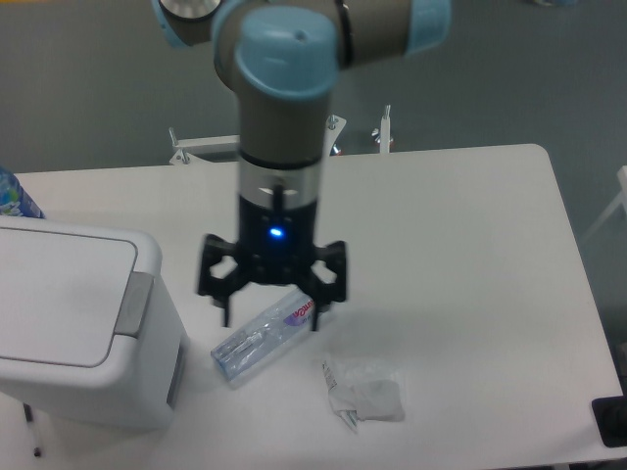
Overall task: Open the trash can
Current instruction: 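Move the open gripper over the lid edge of the white trash bin, then lift the bin lid upward with the gripper fingers to open it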
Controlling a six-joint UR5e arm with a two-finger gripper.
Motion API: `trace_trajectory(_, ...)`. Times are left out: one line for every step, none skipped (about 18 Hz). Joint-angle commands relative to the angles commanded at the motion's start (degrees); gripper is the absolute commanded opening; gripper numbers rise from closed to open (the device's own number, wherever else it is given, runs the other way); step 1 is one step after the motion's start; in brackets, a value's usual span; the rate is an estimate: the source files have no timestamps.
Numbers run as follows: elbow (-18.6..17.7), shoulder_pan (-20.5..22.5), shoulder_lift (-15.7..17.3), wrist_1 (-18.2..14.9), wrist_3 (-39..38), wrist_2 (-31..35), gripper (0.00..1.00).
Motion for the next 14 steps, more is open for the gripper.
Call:
trace_trajectory(-0.87, -0.79, 0.17, 0.09, 0.00, 0.09, 1.00)
trace_trajectory(-1.93, -1.41, 0.70, 0.17, 0.00, 0.26, 1.00)
trace_trajectory(-2.72, -1.85, 1.05, 0.18, 0.00, 0.26, 1.00)
trace_trajectory(-3.25, -2.46, 1.40, 0.18, 0.00, 0.35, 1.00)
trace_trajectory(-3.95, -2.90, 1.84, 0.18, 0.00, 0.35, 1.00)
trace_trajectory(-4.48, -3.00, 2.11, 0.18, 0.09, 0.35, 1.00)
trace_trajectory(-4.66, -3.00, 2.11, 0.18, 0.09, 0.35, 1.00)
trace_trajectory(-4.66, -3.08, 1.94, 0.26, 0.09, 0.44, 1.00)
trace_trajectory(-4.66, -3.08, 1.50, 0.26, 0.35, 0.44, 1.00)
trace_trajectory(-4.57, -3.08, 1.15, 0.35, 0.44, 0.44, 1.00)
trace_trajectory(-4.49, -3.08, 0.79, 0.35, 0.53, 0.44, 1.00)
trace_trajectory(-4.40, -3.08, 0.62, 0.61, 0.61, 0.44, 1.00)
trace_trajectory(-4.40, -3.08, 0.44, 1.40, 0.79, 0.53, 1.00)
trace_trajectory(-4.48, -3.08, 0.18, 2.19, 0.79, 0.62, 1.00)
